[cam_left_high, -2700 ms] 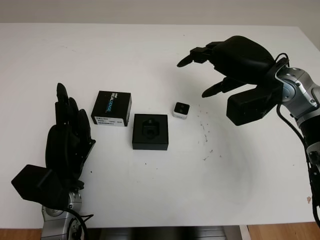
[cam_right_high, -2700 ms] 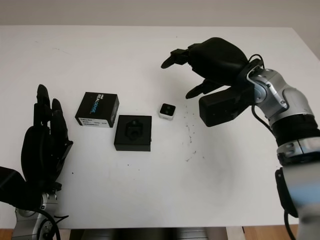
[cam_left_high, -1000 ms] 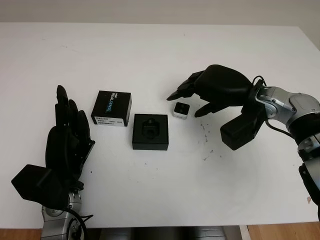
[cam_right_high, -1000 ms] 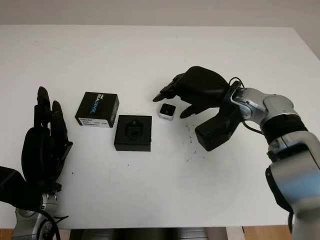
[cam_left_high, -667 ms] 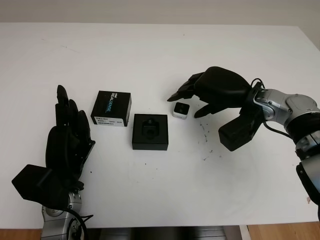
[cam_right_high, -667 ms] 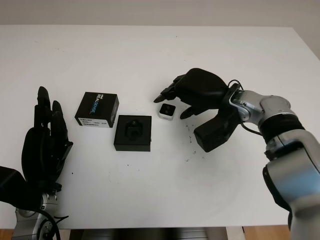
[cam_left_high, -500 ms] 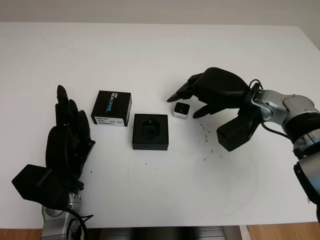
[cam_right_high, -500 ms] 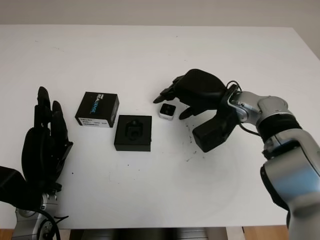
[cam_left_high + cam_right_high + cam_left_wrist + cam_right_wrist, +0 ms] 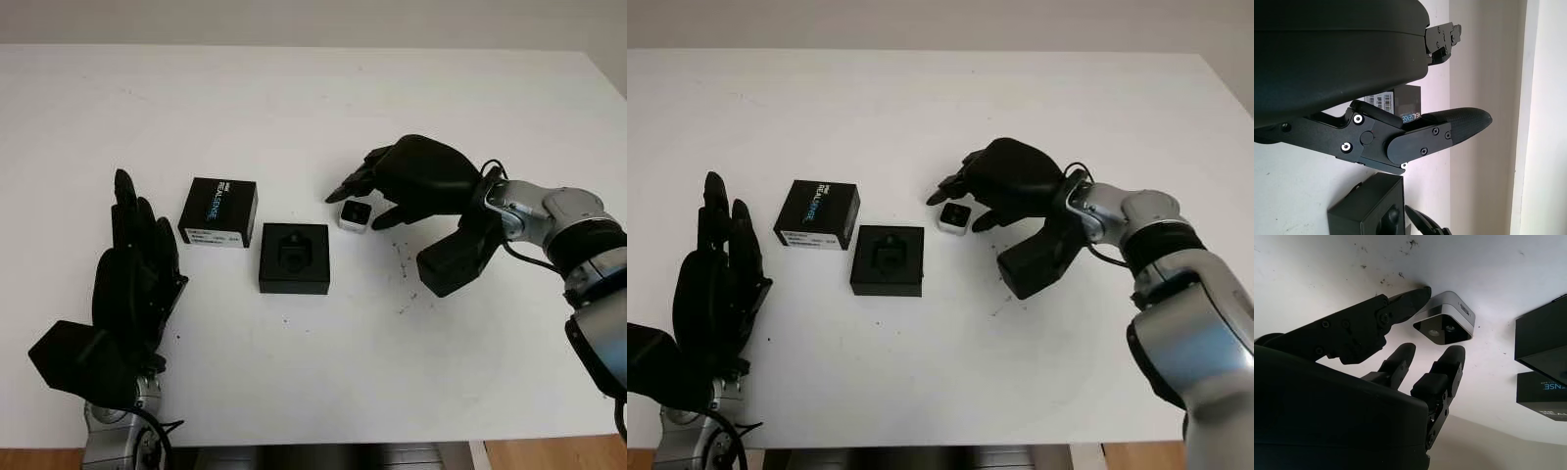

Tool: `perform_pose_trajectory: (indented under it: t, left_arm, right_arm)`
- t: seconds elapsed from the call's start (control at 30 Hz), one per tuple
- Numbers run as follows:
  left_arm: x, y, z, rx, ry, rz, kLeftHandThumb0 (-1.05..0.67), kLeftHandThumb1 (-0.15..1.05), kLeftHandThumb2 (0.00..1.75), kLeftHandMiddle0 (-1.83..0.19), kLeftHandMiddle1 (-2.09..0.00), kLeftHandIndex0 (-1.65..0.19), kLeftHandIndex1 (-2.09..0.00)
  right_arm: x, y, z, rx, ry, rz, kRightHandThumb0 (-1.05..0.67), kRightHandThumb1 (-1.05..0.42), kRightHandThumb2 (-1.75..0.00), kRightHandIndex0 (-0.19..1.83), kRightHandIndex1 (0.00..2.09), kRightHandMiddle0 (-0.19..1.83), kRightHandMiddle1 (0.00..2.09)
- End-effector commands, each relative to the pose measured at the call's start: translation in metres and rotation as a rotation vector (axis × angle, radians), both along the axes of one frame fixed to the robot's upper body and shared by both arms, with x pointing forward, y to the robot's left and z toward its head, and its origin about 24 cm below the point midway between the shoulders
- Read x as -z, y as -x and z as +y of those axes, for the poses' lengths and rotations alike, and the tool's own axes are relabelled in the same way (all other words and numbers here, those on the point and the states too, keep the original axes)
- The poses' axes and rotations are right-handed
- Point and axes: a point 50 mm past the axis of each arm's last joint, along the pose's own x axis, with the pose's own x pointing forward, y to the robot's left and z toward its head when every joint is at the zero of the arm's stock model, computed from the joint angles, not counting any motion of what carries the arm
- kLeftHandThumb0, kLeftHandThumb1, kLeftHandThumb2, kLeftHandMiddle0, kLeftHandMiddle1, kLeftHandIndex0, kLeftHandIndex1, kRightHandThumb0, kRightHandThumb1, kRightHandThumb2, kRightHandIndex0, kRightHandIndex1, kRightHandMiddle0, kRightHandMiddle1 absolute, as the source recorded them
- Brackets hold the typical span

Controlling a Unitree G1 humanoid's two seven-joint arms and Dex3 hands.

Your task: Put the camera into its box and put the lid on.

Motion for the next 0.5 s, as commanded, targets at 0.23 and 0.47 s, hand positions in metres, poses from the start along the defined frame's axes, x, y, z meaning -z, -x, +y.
perform_pose_trajectory:
  t: [0.23, 0.47]
  left_arm:
    - [-0.0011, -0.0012, -0.0028, 0.004, 0.001, -0.006, -0.67, 1.05, 0.67, 0.19, 0.0, 0.19, 0.0]
    - [-0.0011, -0.0011, -0.0027, 0.0, -0.001, -0.01, -0.67, 1.05, 0.67, 0.19, 0.0, 0.19, -0.01]
  right_arm:
    - [-0.0043, -0.0032, 0.0016, 0.014, 0.012, 0.015, -0.23, -0.85, -0.06, 0.4, 0.83, 0.47, 0.7]
    - [-0.0034, -0.0039, 0.0, 0.02, 0.063, 0.01, -0.27, -0.93, -0.06, 0.37, 1.04, 0.47, 1.01]
